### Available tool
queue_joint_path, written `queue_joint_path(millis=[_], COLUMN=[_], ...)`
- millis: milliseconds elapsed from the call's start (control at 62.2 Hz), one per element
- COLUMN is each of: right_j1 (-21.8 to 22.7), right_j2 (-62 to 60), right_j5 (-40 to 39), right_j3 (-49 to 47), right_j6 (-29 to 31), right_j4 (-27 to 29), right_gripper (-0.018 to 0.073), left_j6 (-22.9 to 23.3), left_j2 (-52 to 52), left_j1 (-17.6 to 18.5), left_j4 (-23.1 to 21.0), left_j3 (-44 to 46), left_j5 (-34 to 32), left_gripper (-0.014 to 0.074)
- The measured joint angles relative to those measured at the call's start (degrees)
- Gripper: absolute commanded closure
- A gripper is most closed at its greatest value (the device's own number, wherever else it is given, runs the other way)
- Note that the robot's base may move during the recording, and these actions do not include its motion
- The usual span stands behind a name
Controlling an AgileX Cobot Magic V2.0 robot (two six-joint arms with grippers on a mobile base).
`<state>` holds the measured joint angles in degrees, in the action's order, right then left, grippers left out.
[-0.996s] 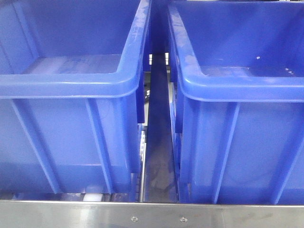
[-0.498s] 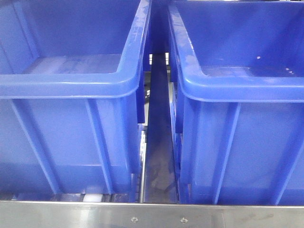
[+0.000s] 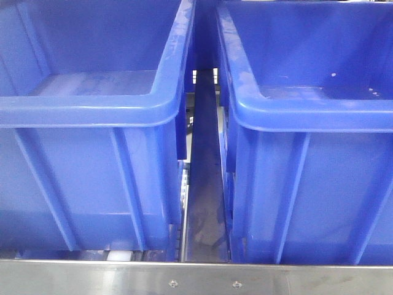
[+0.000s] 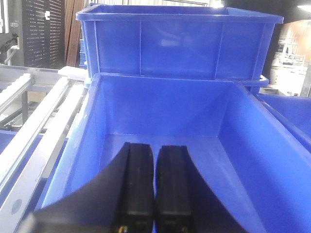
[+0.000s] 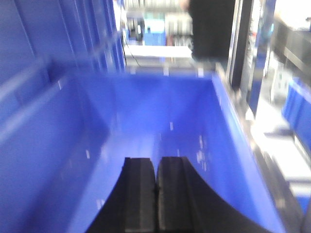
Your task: Sort and place red and blue blocks on shelf
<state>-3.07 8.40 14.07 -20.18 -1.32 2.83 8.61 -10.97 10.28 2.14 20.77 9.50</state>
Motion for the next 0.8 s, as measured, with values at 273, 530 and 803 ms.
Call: queue_joint_path(millis=[273,530,803], right_j1=[0.12,0.34,0.34], right_j2=[-8.71,-8.98,-8.98], right_j5=[-0.76,-7.67,-14.07], right_j3=[12.3,18.47,21.81], right_j6=[0.0,0.0,0.0], right_j4=[-3.81,-3.9,-3.9], right_gripper=[0.051,0.051,0.051], left_j6=[0.0,0.0,0.0], left_j2=[0.0,0.1,0.1], left_j1=[0.0,0.0,0.0], left_j4=[0.0,0.0,0.03], left_j3=[0.0,0.0,0.0], left_j5=[0.1,0.1,0.13], left_gripper=[0.0472,0.0472,0.0472])
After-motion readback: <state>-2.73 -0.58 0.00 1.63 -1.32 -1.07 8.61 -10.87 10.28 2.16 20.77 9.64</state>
